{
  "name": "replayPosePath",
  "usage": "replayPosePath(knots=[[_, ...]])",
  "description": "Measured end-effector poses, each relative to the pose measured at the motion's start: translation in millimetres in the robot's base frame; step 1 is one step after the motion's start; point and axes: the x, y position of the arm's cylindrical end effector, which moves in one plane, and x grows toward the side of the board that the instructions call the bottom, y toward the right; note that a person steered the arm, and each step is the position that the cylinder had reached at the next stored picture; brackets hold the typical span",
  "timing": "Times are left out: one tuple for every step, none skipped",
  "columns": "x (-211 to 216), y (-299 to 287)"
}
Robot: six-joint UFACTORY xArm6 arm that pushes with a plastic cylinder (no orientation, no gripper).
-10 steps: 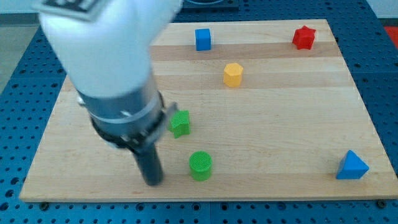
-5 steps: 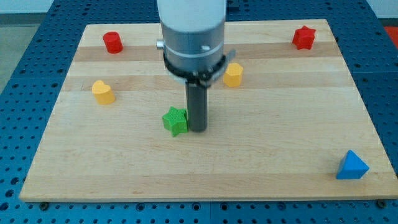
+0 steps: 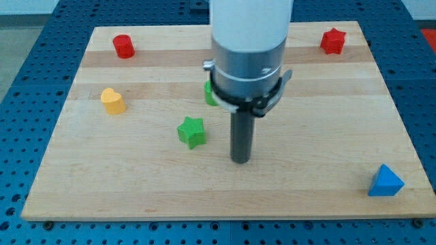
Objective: Move the green blocks to the center of the board
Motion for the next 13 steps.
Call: replayPosePath(knots=[[0,-80],[-31,-104],[-65,-97],[-65,-96],[-65,-96],[-53,-98],[-22,-86],[-25,-54],[-33,-53],[-78,-53],[-103,-53],[-101,-55],[-90,-81]])
